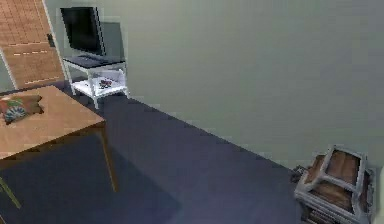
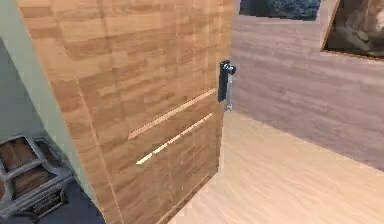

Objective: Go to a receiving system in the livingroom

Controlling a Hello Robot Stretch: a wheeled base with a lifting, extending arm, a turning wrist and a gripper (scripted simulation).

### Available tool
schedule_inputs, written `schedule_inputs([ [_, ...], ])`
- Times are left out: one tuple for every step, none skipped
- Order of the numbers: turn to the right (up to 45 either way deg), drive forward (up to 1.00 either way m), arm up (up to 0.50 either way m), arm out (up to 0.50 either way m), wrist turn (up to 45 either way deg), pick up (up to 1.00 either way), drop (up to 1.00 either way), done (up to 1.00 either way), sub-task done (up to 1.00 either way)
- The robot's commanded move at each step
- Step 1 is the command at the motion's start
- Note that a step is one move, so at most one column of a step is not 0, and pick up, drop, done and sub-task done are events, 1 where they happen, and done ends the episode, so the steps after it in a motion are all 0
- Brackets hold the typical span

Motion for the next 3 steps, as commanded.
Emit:
schedule_inputs([
  [0.0,1.00,0.00,0.00,0.0,0.00,0.00,0.00,0.00],
  [3.0,0.00,0.00,0.00,0.0,0.00,0.00,0.00,0.00],
  [0.0,0.65,0.00,0.00,0.0,0.00,0.00,0.00,0.00],
])
